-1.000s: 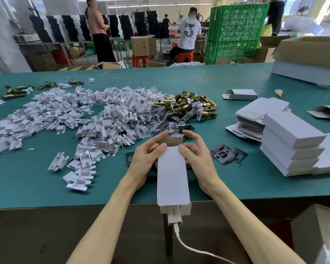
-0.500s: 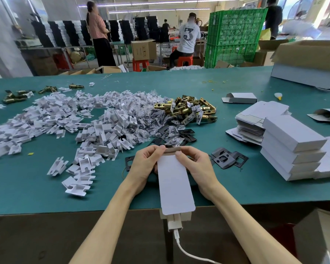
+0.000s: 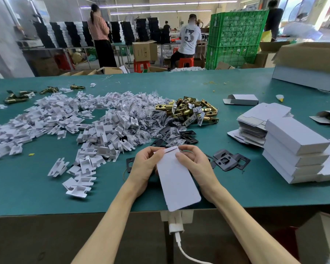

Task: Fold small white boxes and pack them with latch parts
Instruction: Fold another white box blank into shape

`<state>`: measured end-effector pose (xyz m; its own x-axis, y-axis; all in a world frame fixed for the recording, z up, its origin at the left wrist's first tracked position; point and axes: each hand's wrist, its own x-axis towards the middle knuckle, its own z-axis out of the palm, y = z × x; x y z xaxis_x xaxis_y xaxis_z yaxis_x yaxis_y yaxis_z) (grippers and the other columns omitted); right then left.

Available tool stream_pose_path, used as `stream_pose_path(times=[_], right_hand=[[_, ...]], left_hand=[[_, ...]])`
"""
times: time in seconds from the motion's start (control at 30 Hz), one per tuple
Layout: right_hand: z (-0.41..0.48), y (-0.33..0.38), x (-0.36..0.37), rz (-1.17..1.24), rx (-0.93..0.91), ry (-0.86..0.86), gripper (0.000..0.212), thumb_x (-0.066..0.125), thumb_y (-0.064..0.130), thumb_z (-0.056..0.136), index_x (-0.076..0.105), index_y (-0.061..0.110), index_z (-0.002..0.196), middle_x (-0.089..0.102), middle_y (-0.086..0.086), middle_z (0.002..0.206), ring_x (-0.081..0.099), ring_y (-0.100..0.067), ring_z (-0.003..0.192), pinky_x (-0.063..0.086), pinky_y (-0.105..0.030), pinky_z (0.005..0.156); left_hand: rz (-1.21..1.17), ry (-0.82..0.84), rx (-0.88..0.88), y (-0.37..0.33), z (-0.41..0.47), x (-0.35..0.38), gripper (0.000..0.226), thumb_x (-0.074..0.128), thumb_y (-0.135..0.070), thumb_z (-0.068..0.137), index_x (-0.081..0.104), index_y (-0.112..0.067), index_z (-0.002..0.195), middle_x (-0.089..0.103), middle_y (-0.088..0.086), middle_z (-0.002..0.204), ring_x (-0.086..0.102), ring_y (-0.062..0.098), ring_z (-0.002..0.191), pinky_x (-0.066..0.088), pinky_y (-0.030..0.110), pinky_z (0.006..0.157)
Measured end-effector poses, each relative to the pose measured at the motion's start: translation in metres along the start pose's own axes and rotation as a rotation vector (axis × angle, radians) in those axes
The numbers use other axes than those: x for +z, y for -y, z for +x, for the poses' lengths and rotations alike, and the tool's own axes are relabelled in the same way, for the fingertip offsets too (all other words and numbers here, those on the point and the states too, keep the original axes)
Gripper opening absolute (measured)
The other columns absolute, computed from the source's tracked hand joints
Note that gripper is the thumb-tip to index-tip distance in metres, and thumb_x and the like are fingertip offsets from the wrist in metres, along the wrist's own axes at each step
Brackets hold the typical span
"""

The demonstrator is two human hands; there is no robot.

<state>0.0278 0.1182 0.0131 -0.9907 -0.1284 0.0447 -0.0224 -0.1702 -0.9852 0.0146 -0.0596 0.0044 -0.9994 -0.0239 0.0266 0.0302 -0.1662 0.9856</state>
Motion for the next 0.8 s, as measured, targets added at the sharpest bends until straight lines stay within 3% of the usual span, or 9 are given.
stream_pose_path(times=[0.1, 0.2, 0.33, 0.43, 0.57, 0.67, 0.8], right_hand=[[0.000, 0.004, -0.001, -0.003, 0.030, 0.029, 0.048, 0.075, 0.042, 0.079, 0.064, 0.023, 0.121, 0.070, 0.001, 0.121, 0.071, -0.016, 0.105, 0.058, -0.030, 0.080], [-0.001, 0.007, -0.003, 0.045, 0.061, 0.084, 0.043, 0.074, 0.039, 0.080, 0.069, 0.022, 0.120, 0.075, 0.000, 0.116, 0.073, -0.025, 0.101, 0.059, -0.036, 0.080], [-0.002, 0.009, -0.005, 0.072, 0.075, 0.115, 0.035, 0.074, 0.034, 0.082, 0.075, 0.027, 0.116, 0.076, -0.005, 0.114, 0.074, -0.029, 0.093, 0.059, -0.038, 0.074], [-0.003, 0.010, -0.007, 0.095, 0.089, 0.126, 0.034, 0.074, 0.031, 0.082, 0.077, 0.025, 0.115, 0.076, -0.009, 0.110, 0.072, -0.028, 0.088, 0.059, -0.035, 0.071], [-0.004, 0.012, -0.008, 0.114, 0.119, 0.142, 0.033, 0.075, 0.030, 0.080, 0.078, 0.024, 0.113, 0.077, -0.014, 0.106, 0.072, -0.029, 0.083, 0.059, -0.033, 0.067], [-0.004, 0.012, -0.008, 0.118, 0.129, 0.137, 0.034, 0.075, 0.030, 0.080, 0.078, 0.024, 0.113, 0.076, -0.015, 0.106, 0.072, -0.029, 0.082, 0.058, -0.033, 0.067], [-0.005, 0.012, -0.008, 0.109, 0.129, 0.141, 0.034, 0.075, 0.030, 0.080, 0.078, 0.025, 0.113, 0.076, -0.014, 0.106, 0.072, -0.029, 0.082, 0.058, -0.033, 0.067]], left_hand=[[-0.034, -0.093, -0.010, 0.002, 0.004, -0.001, 0.010, 0.064, -0.017, 0.102, 0.062, -0.007, 0.102, 0.059, 0.016, 0.088, 0.049, 0.025, 0.074, 0.040, 0.035, 0.062], [-0.039, -0.114, 0.000, 0.002, 0.005, -0.001, 0.011, 0.062, -0.016, 0.103, 0.060, -0.006, 0.102, 0.060, 0.015, 0.087, 0.052, 0.021, 0.071, 0.042, 0.034, 0.062], [-0.063, -0.097, -0.008, 0.001, 0.004, -0.001, 0.023, 0.066, -0.021, 0.100, 0.053, -0.011, 0.085, 0.056, 0.006, 0.070, 0.046, 0.020, 0.061, 0.037, 0.033, 0.057], [-0.080, -0.073, -0.018, -0.001, 0.004, -0.001, 0.031, 0.070, -0.024, 0.097, 0.050, -0.016, 0.075, 0.052, 0.005, 0.067, 0.044, 0.017, 0.060, 0.035, 0.031, 0.058], [-0.104, -0.044, 0.005, -0.004, 0.001, -0.002, 0.014, 0.068, -0.021, 0.098, 0.068, -0.008, 0.093, 0.068, 0.007, 0.082, 0.057, 0.018, 0.071, 0.047, 0.028, 0.063], [-0.118, -0.008, 0.011, -0.005, -0.001, -0.001, 0.023, 0.068, -0.023, 0.098, 0.076, -0.005, 0.110, 0.073, 0.016, 0.100, 0.059, 0.026, 0.086, 0.048, 0.036, 0.073], [-0.135, 0.003, -0.014, -0.007, -0.002, -0.002, 0.028, 0.077, -0.033, 0.083, 0.080, -0.010, 0.098, 0.071, 0.017, 0.095, 0.058, 0.024, 0.080, 0.046, 0.036, 0.071]])
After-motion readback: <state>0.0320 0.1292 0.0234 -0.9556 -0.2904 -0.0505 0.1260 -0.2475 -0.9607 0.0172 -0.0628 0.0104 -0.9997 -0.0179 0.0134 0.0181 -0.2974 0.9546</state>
